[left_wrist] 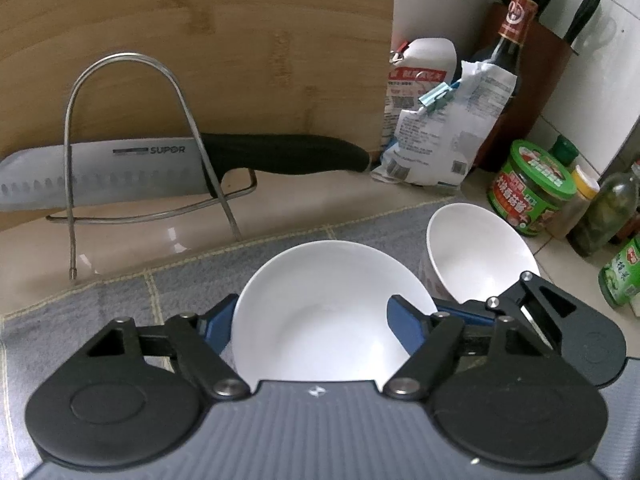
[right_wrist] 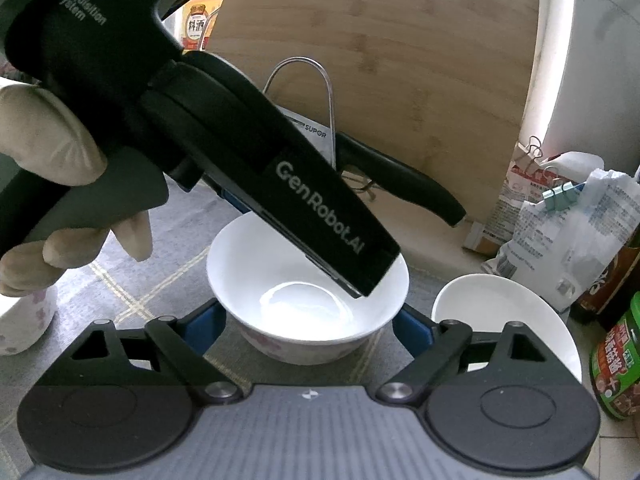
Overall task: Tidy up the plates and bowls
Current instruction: 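Carry the flower-print bowl with the left gripper to the placed white bowl, then lower the flower-print bowl into the white bowl and open the left gripper, then move both grippers toward the last white bowl by the soy sauce bottle, then grasp the rim of the last white bowl with the right gripper, then lift the white bowl with the right gripper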
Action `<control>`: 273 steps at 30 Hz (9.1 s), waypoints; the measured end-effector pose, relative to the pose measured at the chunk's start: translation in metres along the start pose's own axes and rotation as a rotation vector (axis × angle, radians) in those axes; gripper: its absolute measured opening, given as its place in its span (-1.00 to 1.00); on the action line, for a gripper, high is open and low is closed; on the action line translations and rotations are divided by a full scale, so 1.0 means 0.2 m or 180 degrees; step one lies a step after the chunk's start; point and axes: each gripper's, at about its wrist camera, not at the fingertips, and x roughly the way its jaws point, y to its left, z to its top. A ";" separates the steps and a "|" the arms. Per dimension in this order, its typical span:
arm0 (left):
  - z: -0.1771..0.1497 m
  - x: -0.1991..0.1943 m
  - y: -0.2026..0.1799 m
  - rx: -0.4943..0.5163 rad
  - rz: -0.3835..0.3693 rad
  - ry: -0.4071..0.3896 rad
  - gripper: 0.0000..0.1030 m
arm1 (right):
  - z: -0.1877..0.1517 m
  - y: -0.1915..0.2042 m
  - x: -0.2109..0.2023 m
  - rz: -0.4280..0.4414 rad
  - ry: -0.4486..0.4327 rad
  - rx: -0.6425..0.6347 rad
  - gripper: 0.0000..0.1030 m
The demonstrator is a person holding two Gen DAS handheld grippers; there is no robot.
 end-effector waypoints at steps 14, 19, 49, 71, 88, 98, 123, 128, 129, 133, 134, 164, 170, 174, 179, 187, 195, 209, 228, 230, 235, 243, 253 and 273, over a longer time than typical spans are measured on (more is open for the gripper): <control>-0.06 -0.23 -0.03 -0.0048 0.0051 -0.0128 0.51 | 0.05 0.08 -0.17 0.0103 -0.0099 -0.0168 0.80; -0.10 -0.32 -0.03 -0.0091 0.0082 -0.0147 0.51 | 0.06 0.13 -0.23 0.0151 -0.0122 -0.0240 0.80; -0.48 -0.87 0.22 -0.0452 0.0496 -0.0269 0.51 | 0.17 0.65 -0.37 0.0795 -0.0195 -0.0532 0.80; -0.63 -0.84 0.35 -0.0506 0.0500 -0.0133 0.51 | 0.13 0.81 -0.28 0.0936 0.0022 -0.0555 0.80; -0.65 -0.80 0.35 -0.0410 0.0552 -0.0117 0.51 | 0.12 0.79 -0.26 0.1008 0.0104 -0.0468 0.80; -0.64 -0.81 0.36 -0.0413 0.0547 -0.0131 0.51 | 0.13 0.78 -0.25 0.1048 0.0112 -0.0428 0.80; -0.77 -1.04 0.27 -0.0439 0.0724 -0.0656 0.85 | 0.09 0.77 -0.40 0.0915 -0.0003 -0.0446 1.00; -0.82 -1.06 0.25 -0.0398 0.0705 -0.0769 0.85 | 0.05 0.72 -0.44 0.0678 0.0103 -0.0305 1.00; -0.83 -1.07 0.24 -0.0380 0.0701 -0.0780 0.86 | 0.05 0.71 -0.45 0.0628 0.0120 -0.0254 1.00; -0.84 -1.08 0.23 -0.0252 0.0674 -0.0810 0.86 | 0.02 0.67 -0.48 0.0416 0.0176 -0.0049 1.00; -0.84 -1.08 0.22 -0.0217 0.0642 -0.0813 0.86 | 0.02 0.66 -0.49 0.0366 0.0193 0.0007 1.00; -0.63 -0.69 -0.40 0.0397 0.0137 -0.0759 0.86 | -0.24 -0.15 -0.56 -0.0634 0.0525 0.0763 1.00; -0.59 -0.50 -0.52 0.0428 0.0182 -0.0710 0.86 | -0.28 -0.36 -0.54 -0.0641 0.0536 0.0844 1.00; -0.57 -0.37 -0.58 0.0428 0.0227 -0.0697 0.86 | -0.29 -0.47 -0.51 -0.0593 0.0524 0.0882 1.00; -0.52 -0.21 -0.63 0.0439 0.0269 -0.0641 0.86 | -0.28 -0.57 -0.47 -0.0553 0.0487 0.0821 1.00; -0.43 -0.01 -0.68 0.0515 0.0279 -0.0523 0.86 | -0.25 -0.67 -0.39 -0.0449 0.0485 0.0746 1.00; -0.38 0.11 -0.69 0.0478 0.0318 -0.0426 0.99 | -0.23 -0.72 -0.33 -0.0366 0.0482 0.0678 1.00; -0.35 0.15 -0.67 0.0413 0.0371 -0.0559 0.99 | -0.15 -0.76 -0.20 -0.0012 0.0434 0.0556 1.00; -0.27 0.15 -0.68 0.0500 0.0327 -0.0768 0.81 | -0.07 -0.77 -0.05 0.0303 0.0425 0.0382 0.94; -0.27 0.15 -0.68 0.0532 0.0300 -0.0775 0.75 | -0.07 -0.78 -0.03 0.0351 0.0452 0.0395 0.79; -0.27 0.14 -0.69 0.0558 0.0248 -0.0791 0.59 | -0.06 -0.80 0.00 0.0441 0.0510 0.0418 0.58; -0.27 0.13 -0.69 0.0548 0.0245 -0.0753 0.59 | -0.05 -0.82 0.04 0.0550 0.0549 0.0458 0.43; -0.26 0.12 -0.70 0.0549 0.0277 -0.0786 0.59 | -0.01 -0.83 0.09 0.0622 0.0560 0.0421 0.30; -0.26 0.10 -0.70 0.0586 0.0248 -0.0718 0.59 | -0.01 -0.80 0.06 0.0626 0.0586 0.0409 0.30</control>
